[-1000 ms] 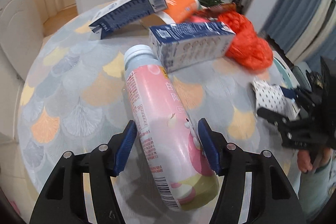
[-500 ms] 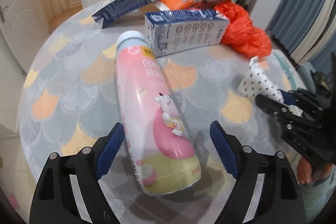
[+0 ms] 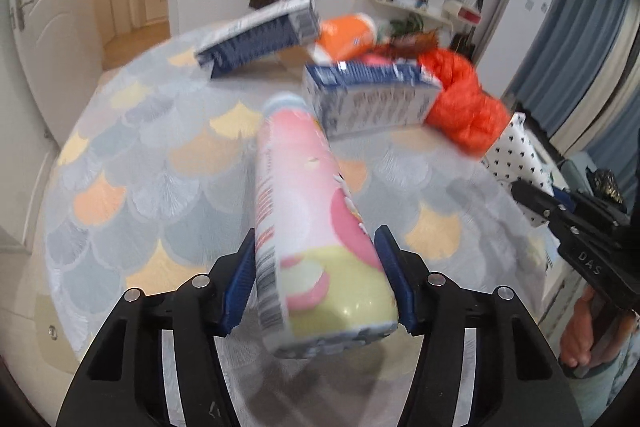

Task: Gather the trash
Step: 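Lift both items over the blue basket and open both grippers to drop them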

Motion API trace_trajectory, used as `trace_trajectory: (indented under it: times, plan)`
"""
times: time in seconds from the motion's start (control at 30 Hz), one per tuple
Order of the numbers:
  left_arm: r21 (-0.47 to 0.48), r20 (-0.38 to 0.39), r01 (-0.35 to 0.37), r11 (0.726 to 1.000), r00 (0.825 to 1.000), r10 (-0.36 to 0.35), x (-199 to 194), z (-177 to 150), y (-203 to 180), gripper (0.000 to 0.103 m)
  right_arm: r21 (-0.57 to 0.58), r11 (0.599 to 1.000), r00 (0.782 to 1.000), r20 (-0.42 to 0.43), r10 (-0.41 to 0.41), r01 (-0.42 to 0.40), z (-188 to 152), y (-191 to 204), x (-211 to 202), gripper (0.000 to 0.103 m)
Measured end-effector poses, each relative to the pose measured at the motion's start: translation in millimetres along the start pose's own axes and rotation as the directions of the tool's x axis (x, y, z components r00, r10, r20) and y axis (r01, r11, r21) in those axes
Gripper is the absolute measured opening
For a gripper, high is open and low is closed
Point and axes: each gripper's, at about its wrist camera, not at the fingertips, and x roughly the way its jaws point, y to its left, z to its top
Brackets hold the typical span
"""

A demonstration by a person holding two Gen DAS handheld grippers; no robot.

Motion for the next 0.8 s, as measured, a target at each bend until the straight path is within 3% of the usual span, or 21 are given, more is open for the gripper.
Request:
trace_trajectory:
  times: [0.3, 0.47, 0.8]
  plan:
    - [0.018, 0.067, 0.038, 0.999, 0.997, -0.039, -7.5, 13.2, -19.7, 0.054, 0.063, 0.998, 1.0, 0.02, -0.006, 0.005, 4.5, -25.2, -5.0, 0.019]
    - [-0.012, 0.118, 0.058, 0.998, 0.991, -0.056, -22.8, 14.7, -10.7, 0.049, 0.097, 0.995, 0.999, 0.019, 0.025, -0.027, 6.2, -35.5, -3.8, 0.019]
    - [-0.018, 0.116, 0.056, 0.998, 0.992, -0.053, -36.0, -2.3, 13.1, 0.049, 0.07, 0.996, 0.999, -0.009, 0.047, -0.046, 10.4, -13.6, 9.1, 0.019]
